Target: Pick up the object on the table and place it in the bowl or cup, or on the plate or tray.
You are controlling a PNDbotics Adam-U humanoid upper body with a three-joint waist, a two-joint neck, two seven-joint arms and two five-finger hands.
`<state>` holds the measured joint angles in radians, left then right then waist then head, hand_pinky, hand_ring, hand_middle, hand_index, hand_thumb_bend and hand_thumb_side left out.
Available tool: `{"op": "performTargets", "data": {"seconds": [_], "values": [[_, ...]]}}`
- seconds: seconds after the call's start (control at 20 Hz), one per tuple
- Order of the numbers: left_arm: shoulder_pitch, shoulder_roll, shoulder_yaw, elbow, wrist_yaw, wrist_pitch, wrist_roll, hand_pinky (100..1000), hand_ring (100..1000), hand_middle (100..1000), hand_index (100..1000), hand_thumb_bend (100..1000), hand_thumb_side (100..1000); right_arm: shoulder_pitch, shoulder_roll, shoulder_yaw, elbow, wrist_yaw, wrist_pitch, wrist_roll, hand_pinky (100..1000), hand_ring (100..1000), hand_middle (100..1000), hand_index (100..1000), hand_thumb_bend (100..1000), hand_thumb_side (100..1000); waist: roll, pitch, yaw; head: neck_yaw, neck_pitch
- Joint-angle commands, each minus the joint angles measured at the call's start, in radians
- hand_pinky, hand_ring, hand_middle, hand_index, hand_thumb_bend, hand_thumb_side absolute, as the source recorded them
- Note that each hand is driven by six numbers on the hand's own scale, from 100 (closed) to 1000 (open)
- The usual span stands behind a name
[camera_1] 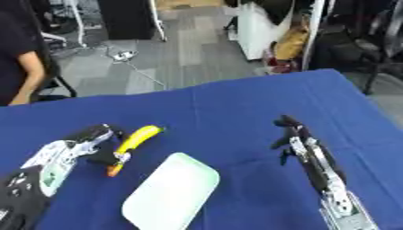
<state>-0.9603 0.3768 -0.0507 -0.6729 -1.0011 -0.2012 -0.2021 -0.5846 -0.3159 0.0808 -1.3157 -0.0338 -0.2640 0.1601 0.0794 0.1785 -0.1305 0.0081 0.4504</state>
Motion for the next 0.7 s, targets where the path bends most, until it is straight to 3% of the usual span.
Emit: {"op": "performTargets", "data": {"seconds": [0.05,0.5,0.7], "values": [[-0.016,0.021,0.011,0.005,-0.004,0.018,0.006,530,567,700,830,100,689,-0.025,-0.004,0.003,-0.024,0.004,0.000,0.006,325,571,842,962,100,880,-0.002,-0.012,-0.003,-0.005,-0.019],[-0.021,0.013,0.016,0.013,-0.023,0.062,0.041,522,556,674,815,100,688,-0.027,-0.004,0.005,-0.027,0.005,0.002,0.004,325,570,842,963,100,882,-0.002,0.000,-0.006,-0.008,-0.016],[-0.026,0.010,0.018,0.015,-0.033,0.069,0.048,463,532,635,795,100,674,-0.028,-0.003,0.008,-0.028,0.007,0.002,0.006,325,570,842,963,100,883,0.000,0.002,-0.009,-0.007,-0.019]]}}
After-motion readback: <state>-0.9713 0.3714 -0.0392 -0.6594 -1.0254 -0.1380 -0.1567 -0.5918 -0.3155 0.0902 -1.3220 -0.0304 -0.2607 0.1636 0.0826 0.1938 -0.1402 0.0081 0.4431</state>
